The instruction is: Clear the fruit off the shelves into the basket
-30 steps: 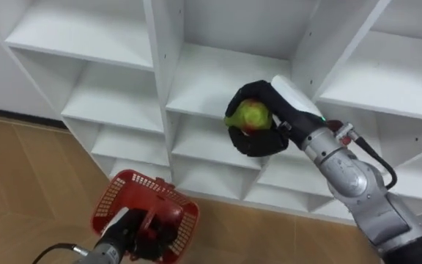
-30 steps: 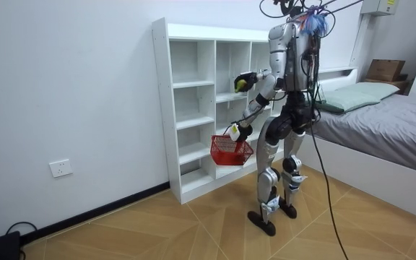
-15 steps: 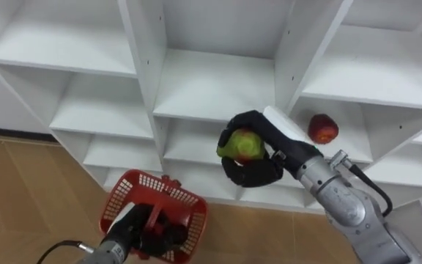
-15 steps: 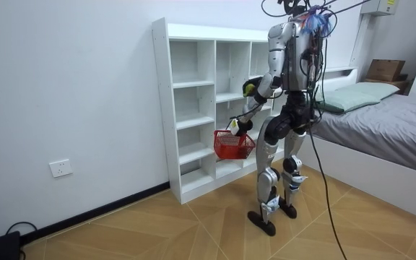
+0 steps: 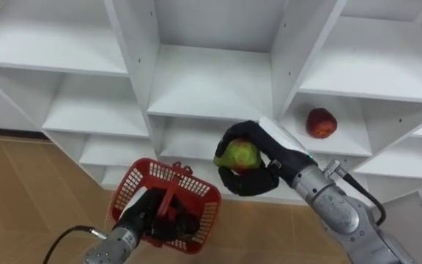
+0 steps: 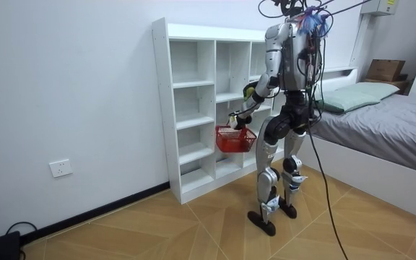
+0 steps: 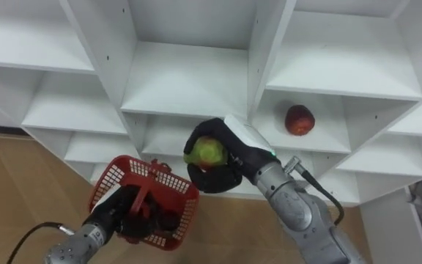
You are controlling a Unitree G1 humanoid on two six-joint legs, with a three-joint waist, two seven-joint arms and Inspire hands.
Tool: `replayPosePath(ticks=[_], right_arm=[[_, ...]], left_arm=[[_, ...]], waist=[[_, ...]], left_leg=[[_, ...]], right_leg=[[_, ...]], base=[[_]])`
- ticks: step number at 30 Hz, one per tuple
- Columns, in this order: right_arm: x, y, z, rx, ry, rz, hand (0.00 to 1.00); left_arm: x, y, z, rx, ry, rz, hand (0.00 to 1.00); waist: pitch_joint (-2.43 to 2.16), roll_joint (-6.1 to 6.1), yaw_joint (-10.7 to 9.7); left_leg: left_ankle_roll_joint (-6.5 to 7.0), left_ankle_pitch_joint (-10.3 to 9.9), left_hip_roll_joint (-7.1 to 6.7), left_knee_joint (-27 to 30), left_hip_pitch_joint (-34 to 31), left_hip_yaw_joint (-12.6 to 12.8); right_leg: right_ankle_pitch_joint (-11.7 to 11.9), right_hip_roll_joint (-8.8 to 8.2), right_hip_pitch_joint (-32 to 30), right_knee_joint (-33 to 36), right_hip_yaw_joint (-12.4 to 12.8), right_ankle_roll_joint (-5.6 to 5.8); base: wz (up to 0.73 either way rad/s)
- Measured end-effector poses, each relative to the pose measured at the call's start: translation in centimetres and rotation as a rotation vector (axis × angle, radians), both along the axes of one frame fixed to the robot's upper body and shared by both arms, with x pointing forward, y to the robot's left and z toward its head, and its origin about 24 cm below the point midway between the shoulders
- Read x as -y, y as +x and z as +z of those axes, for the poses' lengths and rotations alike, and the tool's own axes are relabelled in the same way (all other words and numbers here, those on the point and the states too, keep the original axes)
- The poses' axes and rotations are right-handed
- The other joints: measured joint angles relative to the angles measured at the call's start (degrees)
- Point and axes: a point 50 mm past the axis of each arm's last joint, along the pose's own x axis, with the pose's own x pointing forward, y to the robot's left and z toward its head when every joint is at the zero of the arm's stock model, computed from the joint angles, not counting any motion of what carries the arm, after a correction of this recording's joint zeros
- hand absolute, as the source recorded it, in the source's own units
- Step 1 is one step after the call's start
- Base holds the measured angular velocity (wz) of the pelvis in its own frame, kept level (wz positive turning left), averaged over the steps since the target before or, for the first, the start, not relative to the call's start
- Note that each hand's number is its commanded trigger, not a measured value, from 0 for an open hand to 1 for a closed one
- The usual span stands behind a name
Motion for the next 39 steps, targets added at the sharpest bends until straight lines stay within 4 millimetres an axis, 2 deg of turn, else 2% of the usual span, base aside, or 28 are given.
replayPosePath(ticks=[3,9,13,18,35,37,38,39], right_arm=[[0.4,-0.1,-0.9,-0.038,-0.015,-0.014,1.0],[0.6,-0.2,-1.4,-0.057,-0.021,-0.022,1.0],[0.4,-0.2,-1.7,-0.071,-0.014,-0.025,1.0],[0.6,-0.5,-3.1,-0.129,-0.017,-0.049,1.0],[0.7,-0.7,-3.7,-0.157,-0.026,-0.053,1.0],[0.6,-0.8,-3.8,-0.16,-0.029,-0.046,0.71],[0.5,-0.9,-3.9,-0.163,-0.031,-0.039,0.47],[0.4,-0.9,-4.0,-0.168,-0.033,-0.036,0.15]], left_arm=[[0.7,0.5,0.7,0.041,-0.013,-0.027,1.0],[1.1,0.8,1.2,0.057,-0.037,-0.062,1.0],[1.6,1.2,1.8,0.08,-0.075,-0.082,1.0],[2.1,1.2,1.8,0.069,-0.114,-0.106,1.0],[3.3,1.0,2.2,0.057,-0.199,-0.176,1.0],[3.4,1.0,2.2,0.053,-0.213,-0.183,1.0],[3.4,1.0,2.2,0.051,-0.225,-0.182,1.0],[3.4,1.0,2.3,0.053,-0.227,-0.183,1.0]], waist=[[0.25,0.52,0.01],[0.02,1.84,-0.03],[0.01,1.82,-0.06],[0.01,1.8,-0.07],[0.0,1.79,-0.08],[0.0,1.79,-0.07],[0.0,1.79,-0.09],[0.0,1.79,-0.09]], left_leg=[[0.02,-0.01,0.0,0.02,-0.25,-0.07],[0.01,0.0,0.01,0.02,-1.31,-0.01],[0.02,0.0,-0.05,0.04,-1.42,0.01],[0.03,0.01,-0.16,0.26,-1.51,0.05],[0.03,0.01,0.03,0.6,-1.55,0.16],[0.03,0.01,0.04,0.6,-1.52,0.3],[0.03,0.01,0.05,0.6,-1.49,0.35],[0.03,0.01,0.05,0.6,-1.49,0.36]], right_leg=[[0.0,-0.14,-0.05,-0.04,-0.72,0.0],[0.0,-0.18,-1.23,0.04,-0.73,-0.02],[-0.01,-0.42,-1.28,-0.01,-0.72,-0.01],[-0.03,-0.48,-1.29,-0.01,-0.69,0.03],[-0.02,-0.48,-1.19,0.12,-0.52,0.0],[-0.02,-0.49,-1.19,0.12,-0.44,-0.01],[-0.02,-0.48,-1.19,0.11,-0.39,-0.01],[-0.02,-0.49,-1.19,0.11,-0.38,-0.01]], base=[[0.04],[0.0],[0.0],[0.0],[0.0],[-0.02],[0.0],[0.0]])
